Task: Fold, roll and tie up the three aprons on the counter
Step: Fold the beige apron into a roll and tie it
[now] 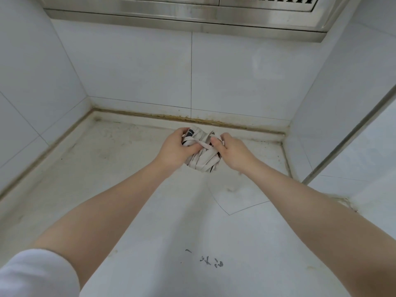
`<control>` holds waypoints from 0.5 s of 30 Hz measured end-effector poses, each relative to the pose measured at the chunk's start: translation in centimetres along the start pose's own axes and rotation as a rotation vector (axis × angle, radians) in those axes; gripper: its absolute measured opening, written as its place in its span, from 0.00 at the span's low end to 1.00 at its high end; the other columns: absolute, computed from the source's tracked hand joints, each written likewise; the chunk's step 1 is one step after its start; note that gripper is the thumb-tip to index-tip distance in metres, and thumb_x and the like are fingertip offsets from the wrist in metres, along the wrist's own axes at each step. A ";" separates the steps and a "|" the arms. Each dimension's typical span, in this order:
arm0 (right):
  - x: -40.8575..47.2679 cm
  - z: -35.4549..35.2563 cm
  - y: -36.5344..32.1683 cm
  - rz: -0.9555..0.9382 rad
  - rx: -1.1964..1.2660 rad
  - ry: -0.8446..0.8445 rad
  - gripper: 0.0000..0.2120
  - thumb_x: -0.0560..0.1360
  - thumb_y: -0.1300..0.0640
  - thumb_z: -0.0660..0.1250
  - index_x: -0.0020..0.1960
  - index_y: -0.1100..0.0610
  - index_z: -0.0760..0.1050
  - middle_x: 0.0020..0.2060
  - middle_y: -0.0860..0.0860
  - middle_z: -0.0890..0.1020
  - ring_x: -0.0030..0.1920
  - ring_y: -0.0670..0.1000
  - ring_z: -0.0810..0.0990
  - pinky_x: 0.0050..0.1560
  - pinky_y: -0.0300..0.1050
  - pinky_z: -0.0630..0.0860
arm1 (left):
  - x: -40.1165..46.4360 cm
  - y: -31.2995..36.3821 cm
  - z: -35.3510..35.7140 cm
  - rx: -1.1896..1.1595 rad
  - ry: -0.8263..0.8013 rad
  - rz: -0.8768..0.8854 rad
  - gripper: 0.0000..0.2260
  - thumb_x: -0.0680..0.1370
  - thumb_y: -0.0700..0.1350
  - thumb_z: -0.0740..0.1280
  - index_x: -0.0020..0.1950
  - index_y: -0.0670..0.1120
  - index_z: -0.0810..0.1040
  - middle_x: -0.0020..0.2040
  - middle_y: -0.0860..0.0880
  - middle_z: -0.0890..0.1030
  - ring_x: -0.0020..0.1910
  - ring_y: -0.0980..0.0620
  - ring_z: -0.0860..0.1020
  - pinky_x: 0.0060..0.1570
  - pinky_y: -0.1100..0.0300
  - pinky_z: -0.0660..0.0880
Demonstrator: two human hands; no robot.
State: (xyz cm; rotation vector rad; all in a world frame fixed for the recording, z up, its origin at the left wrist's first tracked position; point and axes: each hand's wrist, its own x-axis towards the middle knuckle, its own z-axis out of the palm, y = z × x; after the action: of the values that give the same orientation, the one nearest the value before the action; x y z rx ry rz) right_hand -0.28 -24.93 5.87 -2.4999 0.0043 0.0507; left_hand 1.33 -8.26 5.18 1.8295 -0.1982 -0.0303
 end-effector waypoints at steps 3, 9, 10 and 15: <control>0.1 -2.3 -0.2 -0.006 -0.024 0.021 0.25 0.72 0.37 0.65 0.37 0.61 0.73 0.28 0.51 0.72 0.33 0.50 0.72 0.33 0.46 0.64 | -0.4 -0.3 -0.4 0.063 -0.107 0.021 0.19 0.71 0.41 0.74 0.59 0.49 0.72 0.48 0.53 0.80 0.46 0.56 0.80 0.49 0.62 0.77; 0.4 -5.6 0.4 0.014 0.300 -0.030 0.12 0.70 0.49 0.73 0.34 0.57 0.79 0.15 0.43 0.62 0.18 0.44 0.59 0.21 0.33 0.56 | -1.7 -0.1 -0.3 0.263 -0.410 0.133 0.20 0.72 0.36 0.70 0.51 0.60 0.71 0.44 0.56 0.79 0.39 0.58 0.76 0.39 0.62 0.74; 0.4 -5.4 0.7 0.032 0.342 -0.017 0.13 0.71 0.49 0.72 0.33 0.56 0.79 0.16 0.42 0.60 0.19 0.44 0.57 0.21 0.35 0.55 | -1.7 0.2 -0.2 0.228 -0.415 0.145 0.20 0.72 0.35 0.70 0.51 0.60 0.71 0.43 0.57 0.78 0.39 0.60 0.75 0.39 0.64 0.73; -0.3 -4.3 1.6 0.124 0.615 -0.133 0.15 0.76 0.48 0.66 0.36 0.57 0.78 0.22 0.47 0.59 0.26 0.47 0.54 0.28 0.41 0.50 | -1.5 0.6 -0.4 -0.033 -0.380 0.050 0.16 0.73 0.31 0.67 0.51 0.52 0.75 0.43 0.54 0.79 0.41 0.59 0.76 0.43 0.66 0.74</control>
State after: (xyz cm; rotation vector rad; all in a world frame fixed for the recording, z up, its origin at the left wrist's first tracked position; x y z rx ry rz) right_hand -0.44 -28.74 8.37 -1.8754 0.1039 0.2305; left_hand -0.12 -7.84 5.69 1.7725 -0.5065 -0.3459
